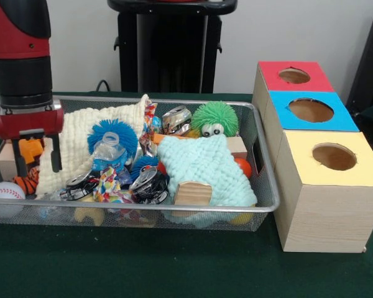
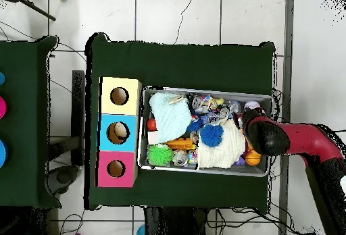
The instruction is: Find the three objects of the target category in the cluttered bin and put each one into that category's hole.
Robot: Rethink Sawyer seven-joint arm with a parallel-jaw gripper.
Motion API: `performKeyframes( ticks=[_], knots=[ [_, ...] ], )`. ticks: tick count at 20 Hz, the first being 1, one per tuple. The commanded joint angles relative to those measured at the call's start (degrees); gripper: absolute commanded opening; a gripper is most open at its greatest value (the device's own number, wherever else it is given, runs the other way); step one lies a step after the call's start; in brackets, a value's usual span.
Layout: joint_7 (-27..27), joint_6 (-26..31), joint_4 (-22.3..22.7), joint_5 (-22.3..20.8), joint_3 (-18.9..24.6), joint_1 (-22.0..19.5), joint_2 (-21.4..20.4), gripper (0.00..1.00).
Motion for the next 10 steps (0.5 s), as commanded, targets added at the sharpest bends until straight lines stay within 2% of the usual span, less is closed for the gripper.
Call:
performKeyframes(
  ticks=[1,10],
  knots=[
    [-11.01,-0.52,-3.35,-4.54,-1.42,-1.15,4.24,1.00],
    [-15.23,1.87,-4.74,-5.04,-0.09,-2.03,4.42,1.00]
  ],
)
